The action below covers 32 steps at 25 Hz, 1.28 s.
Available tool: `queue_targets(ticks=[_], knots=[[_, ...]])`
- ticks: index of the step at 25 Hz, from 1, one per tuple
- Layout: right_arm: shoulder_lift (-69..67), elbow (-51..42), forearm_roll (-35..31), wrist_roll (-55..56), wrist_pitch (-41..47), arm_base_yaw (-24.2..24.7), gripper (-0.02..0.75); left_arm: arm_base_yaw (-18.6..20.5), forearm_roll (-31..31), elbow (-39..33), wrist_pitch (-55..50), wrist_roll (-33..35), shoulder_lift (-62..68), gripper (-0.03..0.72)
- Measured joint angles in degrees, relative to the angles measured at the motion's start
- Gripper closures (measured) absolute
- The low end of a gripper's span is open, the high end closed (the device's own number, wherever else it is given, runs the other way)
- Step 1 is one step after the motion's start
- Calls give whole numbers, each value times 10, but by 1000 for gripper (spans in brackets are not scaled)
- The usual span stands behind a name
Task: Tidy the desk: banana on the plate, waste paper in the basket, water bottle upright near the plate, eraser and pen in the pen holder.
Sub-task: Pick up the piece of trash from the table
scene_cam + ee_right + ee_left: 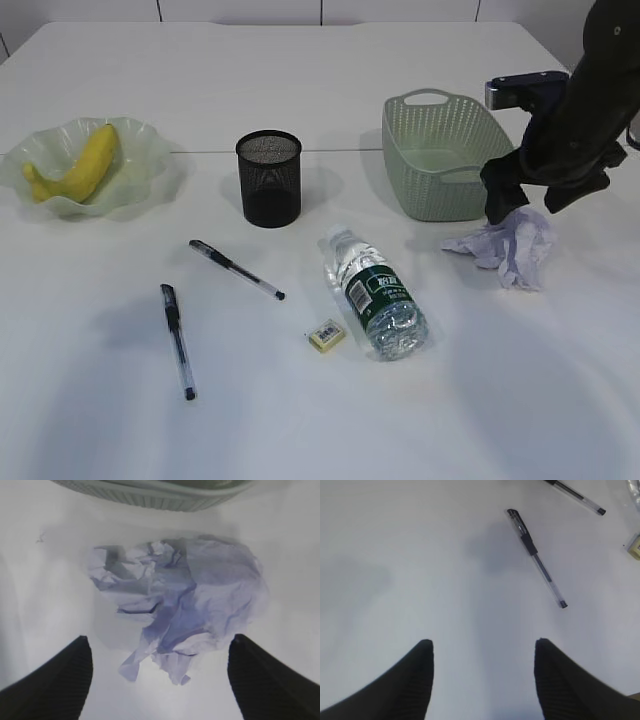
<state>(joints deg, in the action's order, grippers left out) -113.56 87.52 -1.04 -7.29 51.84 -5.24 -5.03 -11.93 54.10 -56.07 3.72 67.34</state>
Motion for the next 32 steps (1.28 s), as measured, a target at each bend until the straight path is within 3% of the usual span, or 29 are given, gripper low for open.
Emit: queue_targets(ticks=[19, 25, 32], knots=[[-75, 2, 15, 3, -49, 0, 141, 0, 0, 0, 0, 0, 0, 234], [-75, 3, 16, 3, -49, 0, 276, 0, 0, 0, 0, 0, 0, 234], [-75, 3, 16, 3, -47, 0, 556, 0, 1, 0, 0, 0, 0, 234]])
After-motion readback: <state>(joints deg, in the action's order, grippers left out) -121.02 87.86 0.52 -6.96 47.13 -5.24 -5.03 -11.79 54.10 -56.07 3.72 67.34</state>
